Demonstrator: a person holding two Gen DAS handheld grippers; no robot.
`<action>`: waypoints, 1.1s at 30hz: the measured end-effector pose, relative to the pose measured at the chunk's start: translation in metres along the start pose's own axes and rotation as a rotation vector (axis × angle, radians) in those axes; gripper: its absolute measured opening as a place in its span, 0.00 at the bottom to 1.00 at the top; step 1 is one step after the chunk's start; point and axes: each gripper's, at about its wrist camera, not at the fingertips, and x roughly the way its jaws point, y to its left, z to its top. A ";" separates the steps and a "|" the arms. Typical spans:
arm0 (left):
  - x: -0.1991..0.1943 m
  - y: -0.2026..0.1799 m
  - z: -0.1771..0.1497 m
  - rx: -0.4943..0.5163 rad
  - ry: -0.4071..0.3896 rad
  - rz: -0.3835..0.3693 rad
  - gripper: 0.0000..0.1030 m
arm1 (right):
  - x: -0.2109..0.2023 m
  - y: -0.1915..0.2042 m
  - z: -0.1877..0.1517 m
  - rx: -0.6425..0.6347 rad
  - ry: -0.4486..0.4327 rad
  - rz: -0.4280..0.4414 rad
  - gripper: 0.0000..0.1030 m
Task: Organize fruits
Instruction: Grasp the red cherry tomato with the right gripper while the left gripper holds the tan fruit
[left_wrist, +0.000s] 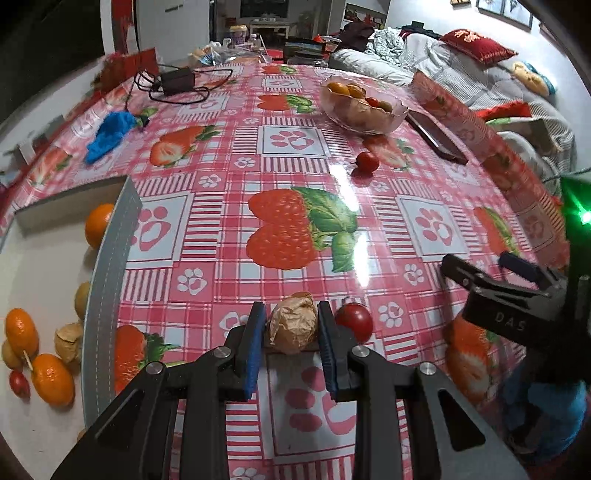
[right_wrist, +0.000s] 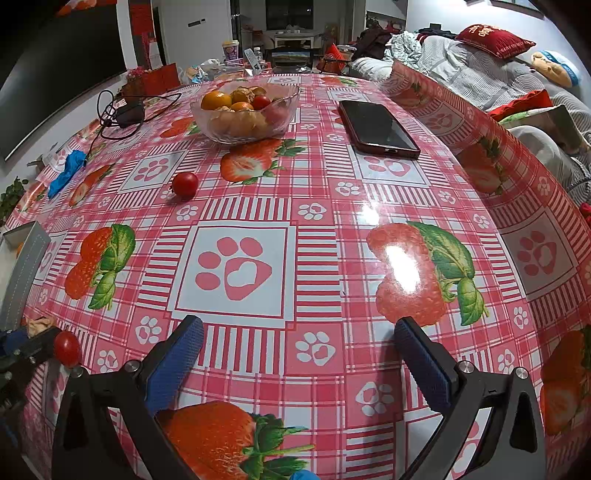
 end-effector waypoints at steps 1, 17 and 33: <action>0.000 0.000 -0.001 0.005 -0.004 0.016 0.29 | 0.000 0.000 0.000 0.000 0.000 0.000 1.00; -0.024 0.027 -0.043 0.009 -0.061 0.147 0.31 | -0.013 0.011 0.000 0.050 0.055 0.122 1.00; -0.034 0.036 -0.058 0.003 -0.074 0.162 0.32 | -0.024 0.125 -0.018 -0.263 0.017 0.221 0.51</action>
